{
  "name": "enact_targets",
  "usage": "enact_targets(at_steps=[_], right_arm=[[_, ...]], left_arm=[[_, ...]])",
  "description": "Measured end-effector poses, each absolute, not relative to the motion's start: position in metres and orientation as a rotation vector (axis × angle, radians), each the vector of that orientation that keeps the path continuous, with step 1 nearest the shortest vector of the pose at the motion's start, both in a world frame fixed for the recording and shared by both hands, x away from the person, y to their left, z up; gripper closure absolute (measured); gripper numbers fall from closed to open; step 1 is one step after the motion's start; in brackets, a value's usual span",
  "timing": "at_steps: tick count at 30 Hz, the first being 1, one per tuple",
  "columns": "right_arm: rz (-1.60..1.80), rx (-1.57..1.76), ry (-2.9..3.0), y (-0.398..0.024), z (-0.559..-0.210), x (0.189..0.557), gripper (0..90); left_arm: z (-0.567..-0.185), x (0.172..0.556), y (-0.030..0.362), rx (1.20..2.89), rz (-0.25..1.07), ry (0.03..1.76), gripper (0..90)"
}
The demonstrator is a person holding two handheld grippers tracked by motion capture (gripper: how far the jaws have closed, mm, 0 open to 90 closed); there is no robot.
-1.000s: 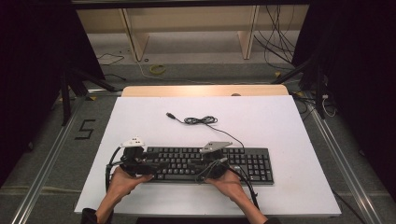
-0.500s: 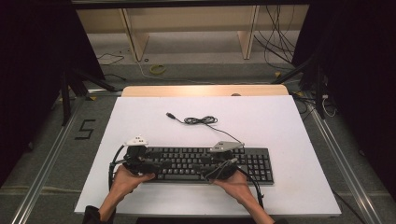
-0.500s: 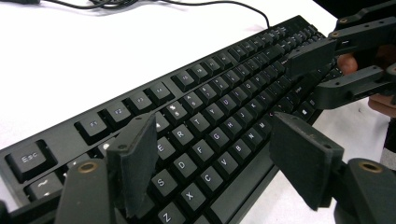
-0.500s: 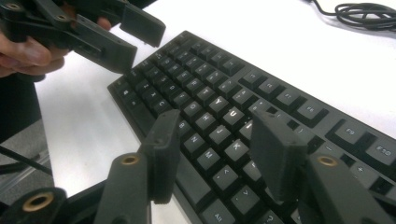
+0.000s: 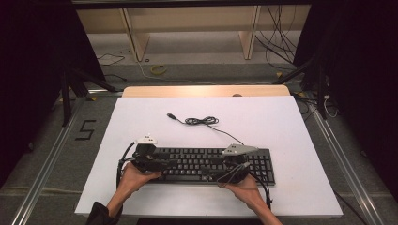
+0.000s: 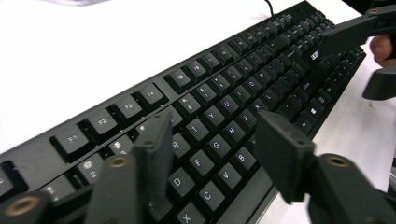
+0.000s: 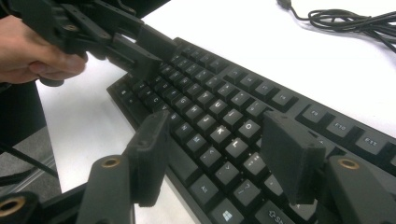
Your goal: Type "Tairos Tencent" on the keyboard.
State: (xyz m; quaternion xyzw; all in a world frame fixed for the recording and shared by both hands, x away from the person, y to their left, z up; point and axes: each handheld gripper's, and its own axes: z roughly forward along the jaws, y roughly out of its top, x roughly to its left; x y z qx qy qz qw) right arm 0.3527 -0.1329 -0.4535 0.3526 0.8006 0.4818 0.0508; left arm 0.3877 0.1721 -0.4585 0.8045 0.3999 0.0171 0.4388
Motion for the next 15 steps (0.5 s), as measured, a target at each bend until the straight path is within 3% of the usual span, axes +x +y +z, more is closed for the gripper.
enact_targets(at_steps=[9,15], right_arm=[[1.475,1.068,2.422,-0.140,-0.453,0.347,43.0],[1.491,1.057,2.405,-0.144,-0.450,0.343,42.5]], left_arm=[[-0.462,0.395,0.159,2.066,0.086,0.980,73.6],[-0.468,0.398,0.150,2.098,0.089,0.979,85.6]])
